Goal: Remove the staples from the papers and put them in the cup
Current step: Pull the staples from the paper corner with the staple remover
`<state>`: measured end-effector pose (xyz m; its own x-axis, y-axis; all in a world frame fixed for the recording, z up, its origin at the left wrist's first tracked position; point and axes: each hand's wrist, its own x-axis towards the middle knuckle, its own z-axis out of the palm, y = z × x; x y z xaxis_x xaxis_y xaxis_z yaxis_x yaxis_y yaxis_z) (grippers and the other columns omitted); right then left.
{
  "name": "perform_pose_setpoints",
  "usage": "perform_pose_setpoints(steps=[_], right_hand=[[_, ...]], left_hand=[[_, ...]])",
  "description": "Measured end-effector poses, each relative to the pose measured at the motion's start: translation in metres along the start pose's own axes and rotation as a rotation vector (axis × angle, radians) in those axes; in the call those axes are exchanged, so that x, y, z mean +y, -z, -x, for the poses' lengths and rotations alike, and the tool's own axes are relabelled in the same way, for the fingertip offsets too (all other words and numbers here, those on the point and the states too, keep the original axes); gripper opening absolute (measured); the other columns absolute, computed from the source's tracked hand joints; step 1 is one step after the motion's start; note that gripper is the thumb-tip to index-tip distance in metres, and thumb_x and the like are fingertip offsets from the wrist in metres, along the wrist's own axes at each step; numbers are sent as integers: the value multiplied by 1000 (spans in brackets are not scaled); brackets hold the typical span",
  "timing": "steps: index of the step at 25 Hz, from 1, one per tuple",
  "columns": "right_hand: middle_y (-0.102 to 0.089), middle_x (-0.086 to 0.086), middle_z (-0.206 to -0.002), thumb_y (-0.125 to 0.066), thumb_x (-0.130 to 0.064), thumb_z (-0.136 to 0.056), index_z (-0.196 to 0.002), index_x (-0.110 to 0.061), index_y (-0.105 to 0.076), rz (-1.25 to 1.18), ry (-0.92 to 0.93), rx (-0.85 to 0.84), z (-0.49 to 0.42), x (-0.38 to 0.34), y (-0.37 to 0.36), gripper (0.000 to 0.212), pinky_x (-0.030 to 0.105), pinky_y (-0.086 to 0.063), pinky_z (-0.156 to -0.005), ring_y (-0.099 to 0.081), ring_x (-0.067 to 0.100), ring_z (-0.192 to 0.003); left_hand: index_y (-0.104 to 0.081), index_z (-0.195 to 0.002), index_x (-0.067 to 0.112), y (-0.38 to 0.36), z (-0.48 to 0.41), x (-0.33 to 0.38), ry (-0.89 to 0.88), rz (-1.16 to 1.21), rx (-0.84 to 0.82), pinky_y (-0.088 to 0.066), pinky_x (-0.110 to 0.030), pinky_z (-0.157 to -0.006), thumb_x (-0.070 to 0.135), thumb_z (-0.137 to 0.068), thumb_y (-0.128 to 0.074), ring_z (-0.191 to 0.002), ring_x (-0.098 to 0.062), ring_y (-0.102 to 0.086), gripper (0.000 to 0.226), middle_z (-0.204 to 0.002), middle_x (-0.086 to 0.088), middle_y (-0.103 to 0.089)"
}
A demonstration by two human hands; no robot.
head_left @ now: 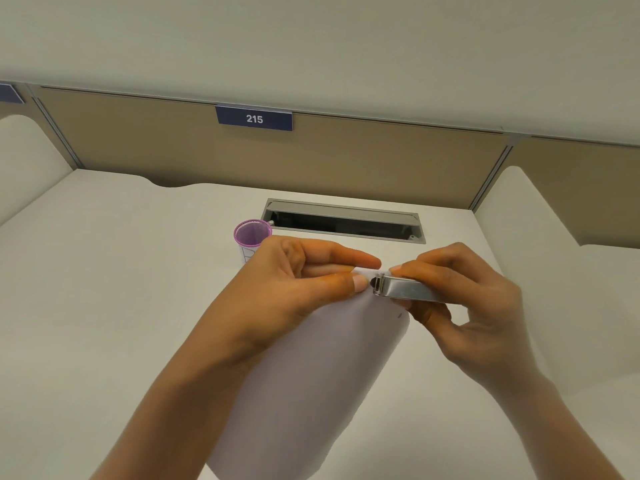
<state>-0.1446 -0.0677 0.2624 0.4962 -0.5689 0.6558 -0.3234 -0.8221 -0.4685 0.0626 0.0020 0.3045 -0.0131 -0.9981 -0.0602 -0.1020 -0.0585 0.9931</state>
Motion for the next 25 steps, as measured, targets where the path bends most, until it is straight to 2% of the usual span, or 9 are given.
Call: perform_pose_setpoints(steps=[5, 9, 11, 13, 16, 19, 22, 25], right_hand=[[-63, -10, -97, -69, -18, -81, -106, -18, -69, -95, -126, 32, 2, -3, -2, 25, 12, -49, -67, -62, 12, -87], [-61, -20, -93, -69, -24, -81, -107, -17, -70, -92, -148, -37, -2, -6, 5, 27, 1, -42, -68, -60, 1, -83], [-63, -24, -90, -70, -27, -79, -104, -25, -68, -145, -168, -22, -3, -11, 8, 24, 2, -44, -69, -63, 1, -84], [-66, -21, -90, -71, -31, -77, -99, -33, -61, -172, -201, 21, -4, -15, 10, 25, 4, -48, -69, -66, 3, -85], [-64, -20, -88, -71, -33, -76, -94, -29, -60, -86, -192, 55, -6, -17, 11, 22, 0, -43, -67, -62, 0, -80], [-63, -16, -90, -71, -33, -76, -94, -27, -60, -48, -183, 63, -7, -20, 12, 22, 1, -44, -66, -60, 0, -81], [-66, -16, -86, -71, -36, -76, -93, -35, -59, -85, -214, 89, -7, -27, 11, 21, 10, -51, -60, -64, 10, -74], [-66, -14, -81, -70, -38, -76, -91, -39, -58, -114, -233, 115, -6, -31, 9, 20, 17, -53, -55, -64, 13, -68]], left_hand=[[-78, -97, 28, 4, -1, -2, 22, 110, 31, -58, -19, -69, 17, -81, -72, -84, -16, -76, 20, -88, 1, -79], [-77, -96, 34, -1, 2, -2, -33, 38, 105, -57, -15, -65, 23, -81, -71, -79, -9, -75, 19, -84, 9, -79], [-76, -96, 38, -4, 3, -1, -72, -35, 145, -52, -9, -62, 29, -82, -70, -79, -3, -74, 18, -84, 16, -78], [-76, -95, 41, -7, 4, -1, -95, -107, 193, -49, -5, -60, 34, -81, -69, -82, 2, -71, 17, -84, 23, -76], [-76, -94, 41, -11, 5, -1, -136, -139, 254, -46, -4, -60, 36, -79, -68, -85, 7, -68, 17, -84, 26, -75], [-76, -96, 37, -15, 5, -1, -178, -132, 302, -50, -9, -64, 32, -80, -70, -87, 5, -69, 18, -85, 25, -75], [-76, -100, 35, -20, 6, 1, -219, -158, 332, -56, -13, -72, 31, -81, -71, -90, 4, -70, 20, -88, 24, -75], [-75, -100, 38, -24, 7, 2, -265, -186, 370, -50, -4, -74, 31, -80, -71, -91, 12, -66, 22, -90, 30, -73]])
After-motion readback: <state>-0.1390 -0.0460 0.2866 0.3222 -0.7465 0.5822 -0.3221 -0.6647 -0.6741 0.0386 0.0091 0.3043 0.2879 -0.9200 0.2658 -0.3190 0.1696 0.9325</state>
